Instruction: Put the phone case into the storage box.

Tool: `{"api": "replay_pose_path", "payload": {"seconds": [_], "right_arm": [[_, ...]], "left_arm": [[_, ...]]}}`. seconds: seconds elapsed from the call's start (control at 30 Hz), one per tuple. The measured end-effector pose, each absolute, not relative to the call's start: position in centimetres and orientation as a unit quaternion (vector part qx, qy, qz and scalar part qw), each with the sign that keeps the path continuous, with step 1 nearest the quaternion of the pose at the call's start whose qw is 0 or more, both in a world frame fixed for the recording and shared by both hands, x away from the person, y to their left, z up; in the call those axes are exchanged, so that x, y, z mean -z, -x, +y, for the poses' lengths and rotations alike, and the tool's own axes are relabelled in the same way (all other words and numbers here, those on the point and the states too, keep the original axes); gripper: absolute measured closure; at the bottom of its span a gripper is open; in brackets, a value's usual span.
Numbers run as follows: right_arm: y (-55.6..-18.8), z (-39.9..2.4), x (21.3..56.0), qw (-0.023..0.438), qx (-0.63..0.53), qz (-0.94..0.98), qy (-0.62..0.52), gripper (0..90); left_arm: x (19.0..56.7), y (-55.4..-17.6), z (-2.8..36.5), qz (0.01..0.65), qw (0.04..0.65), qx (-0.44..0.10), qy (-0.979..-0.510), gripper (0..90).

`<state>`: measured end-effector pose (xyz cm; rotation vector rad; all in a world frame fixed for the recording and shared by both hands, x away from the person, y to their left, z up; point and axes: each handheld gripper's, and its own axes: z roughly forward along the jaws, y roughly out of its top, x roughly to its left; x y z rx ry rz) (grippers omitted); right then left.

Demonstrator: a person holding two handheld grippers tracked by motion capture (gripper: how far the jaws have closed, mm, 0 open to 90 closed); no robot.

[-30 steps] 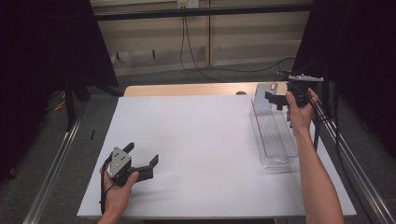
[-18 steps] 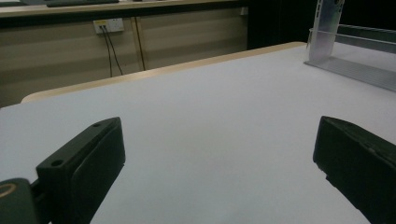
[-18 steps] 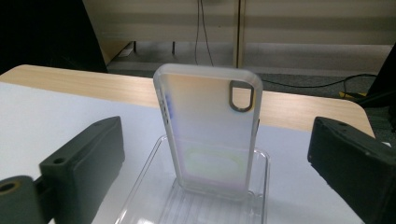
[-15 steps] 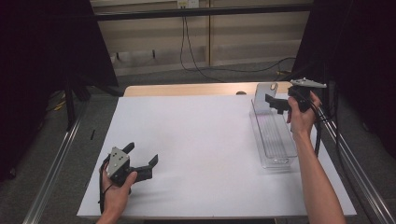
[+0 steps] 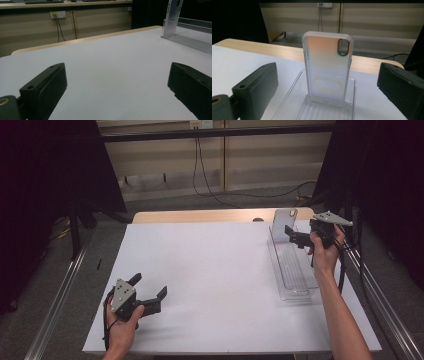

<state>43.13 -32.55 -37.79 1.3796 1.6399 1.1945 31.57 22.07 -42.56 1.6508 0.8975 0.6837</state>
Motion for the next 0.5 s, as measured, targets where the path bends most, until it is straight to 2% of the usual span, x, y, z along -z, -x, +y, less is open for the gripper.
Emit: {"api": "replay_pose_path", "payload": {"seconds": [0.5], "right_arm": [[-41.0, -32.5, 37.5, 0.341, -0.479, 0.618, -0.522, 4.0]], "left_arm": [[42.3, -31.4, 22.3, 0.37, 0.544, -0.291, -0.694, 2.4]]}}
